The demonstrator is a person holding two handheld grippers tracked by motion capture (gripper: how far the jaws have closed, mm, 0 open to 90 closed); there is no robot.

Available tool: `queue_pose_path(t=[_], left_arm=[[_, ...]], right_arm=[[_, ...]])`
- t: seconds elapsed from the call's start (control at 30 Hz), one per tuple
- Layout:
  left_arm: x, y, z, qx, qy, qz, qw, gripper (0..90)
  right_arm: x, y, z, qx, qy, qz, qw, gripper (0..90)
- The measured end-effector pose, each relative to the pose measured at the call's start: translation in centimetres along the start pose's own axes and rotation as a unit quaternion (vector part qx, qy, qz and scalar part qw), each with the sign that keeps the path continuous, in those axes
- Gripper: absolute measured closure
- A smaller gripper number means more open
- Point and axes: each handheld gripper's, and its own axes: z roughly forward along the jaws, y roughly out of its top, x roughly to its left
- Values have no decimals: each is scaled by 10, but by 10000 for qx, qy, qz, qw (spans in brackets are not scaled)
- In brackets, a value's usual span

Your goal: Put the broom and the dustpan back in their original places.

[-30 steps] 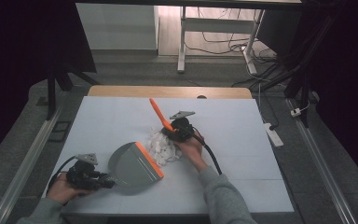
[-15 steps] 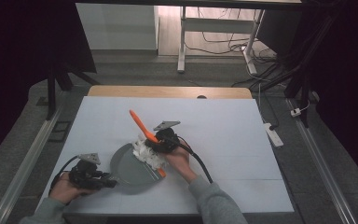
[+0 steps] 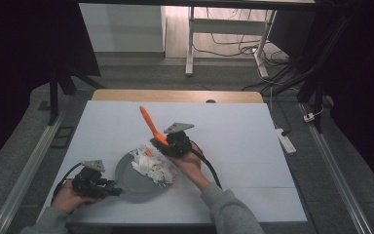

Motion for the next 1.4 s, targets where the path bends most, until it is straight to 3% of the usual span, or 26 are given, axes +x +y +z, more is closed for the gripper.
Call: queue_pose_path(t=[0.27, 0.37, 0.73, 0.83, 0.9, 1.23, 1.3, 1.4], left_arm=[[-1, 0, 0, -15, 17, 2, 10000, 615], [-1, 0, 0, -9, 10, -2, 10000, 616], [0, 0, 0, -10, 8, -15, 10000, 615], [0, 0, 1, -8, 10, -21, 10000, 615], [0, 0, 1, -10, 11, -22, 10000, 616], [0, 0, 2, -20, 21, -32, 10000, 615], [0, 1, 2, -18, 23, -37, 10000, 616], [0, 1, 2, -19, 28, -51, 10000, 616]], right_arm=[[-30, 4, -4, -33, -445, -2, 9990, 708], [-40, 2, -1, 9, -536, 101, 9985, 708], [-62, -4, 19, 377, -838, 228, 9955, 708], [-59, -3, 28, 463, -798, 178, 9956, 708], [-54, -2, 34, 547, -758, 18, 9956, 708], [-15, 4, 52, 618, -225, -283, 9974, 708], [-9, 3, 53, 614, -183, -303, 9975, 708], [-2, 1, 51, 604, 62, -217, 9979, 708]])
